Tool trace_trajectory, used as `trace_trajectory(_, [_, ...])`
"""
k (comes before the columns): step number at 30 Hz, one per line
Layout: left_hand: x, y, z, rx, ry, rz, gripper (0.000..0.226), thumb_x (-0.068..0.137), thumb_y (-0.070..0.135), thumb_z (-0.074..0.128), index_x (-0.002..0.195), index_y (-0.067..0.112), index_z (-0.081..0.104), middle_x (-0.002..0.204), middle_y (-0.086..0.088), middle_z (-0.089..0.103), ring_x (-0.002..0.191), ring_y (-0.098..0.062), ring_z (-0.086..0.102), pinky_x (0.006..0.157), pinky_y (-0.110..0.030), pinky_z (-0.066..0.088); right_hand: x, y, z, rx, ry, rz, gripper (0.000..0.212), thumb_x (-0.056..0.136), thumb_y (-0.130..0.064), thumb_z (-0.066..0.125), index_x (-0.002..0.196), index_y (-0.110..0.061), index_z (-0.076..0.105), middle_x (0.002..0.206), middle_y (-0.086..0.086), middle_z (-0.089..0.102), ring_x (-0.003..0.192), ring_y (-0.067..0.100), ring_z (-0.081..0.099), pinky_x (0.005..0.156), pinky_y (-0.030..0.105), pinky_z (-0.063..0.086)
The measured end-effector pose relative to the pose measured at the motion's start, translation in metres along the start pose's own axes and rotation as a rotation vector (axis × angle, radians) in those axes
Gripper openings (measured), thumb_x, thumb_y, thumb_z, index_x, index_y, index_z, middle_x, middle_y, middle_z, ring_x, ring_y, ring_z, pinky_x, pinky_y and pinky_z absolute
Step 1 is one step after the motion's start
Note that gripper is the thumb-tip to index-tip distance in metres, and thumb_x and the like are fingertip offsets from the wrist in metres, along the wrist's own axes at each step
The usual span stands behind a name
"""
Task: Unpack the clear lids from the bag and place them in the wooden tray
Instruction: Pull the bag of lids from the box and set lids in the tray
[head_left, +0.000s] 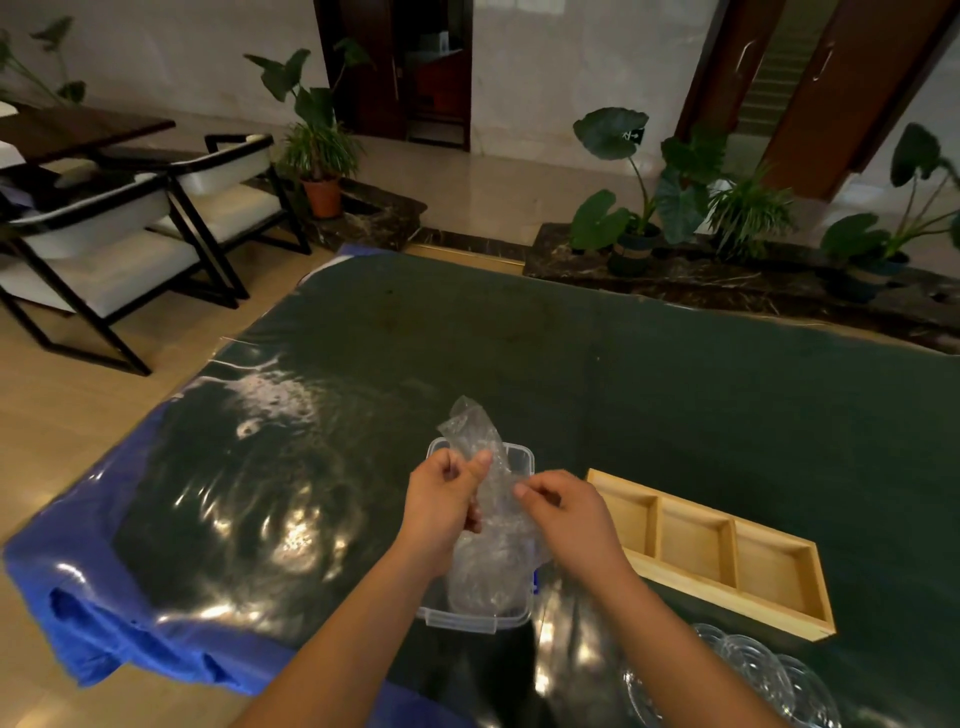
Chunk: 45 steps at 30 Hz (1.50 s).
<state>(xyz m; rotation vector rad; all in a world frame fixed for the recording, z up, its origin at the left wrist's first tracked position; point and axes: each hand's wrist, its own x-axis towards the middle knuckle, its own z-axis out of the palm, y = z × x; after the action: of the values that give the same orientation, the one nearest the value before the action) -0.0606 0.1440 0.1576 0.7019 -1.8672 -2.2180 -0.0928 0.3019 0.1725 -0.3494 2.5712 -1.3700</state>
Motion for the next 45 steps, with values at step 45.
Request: trace_trajectory(45, [-0.017, 0.063, -0.017, -0.143, 0.192, 0.293, 0.024, 0.096, 0.012, 0.066, 0.085, 0.031, 0.075, 0.054, -0.003, 0.062, 0.039, -0.014, 0.055, 0.038, -0.028, 0.051, -0.026, -0.044, -0.089, -0.809, -0.070, -0.549, 0.016, 0.093, -0.036, 0.053, 0.092, -0.027, 0.066, 0.080, -0.004, 0.073, 0.077, 0.021, 0.070, 0.065, 0.036, 0.054])
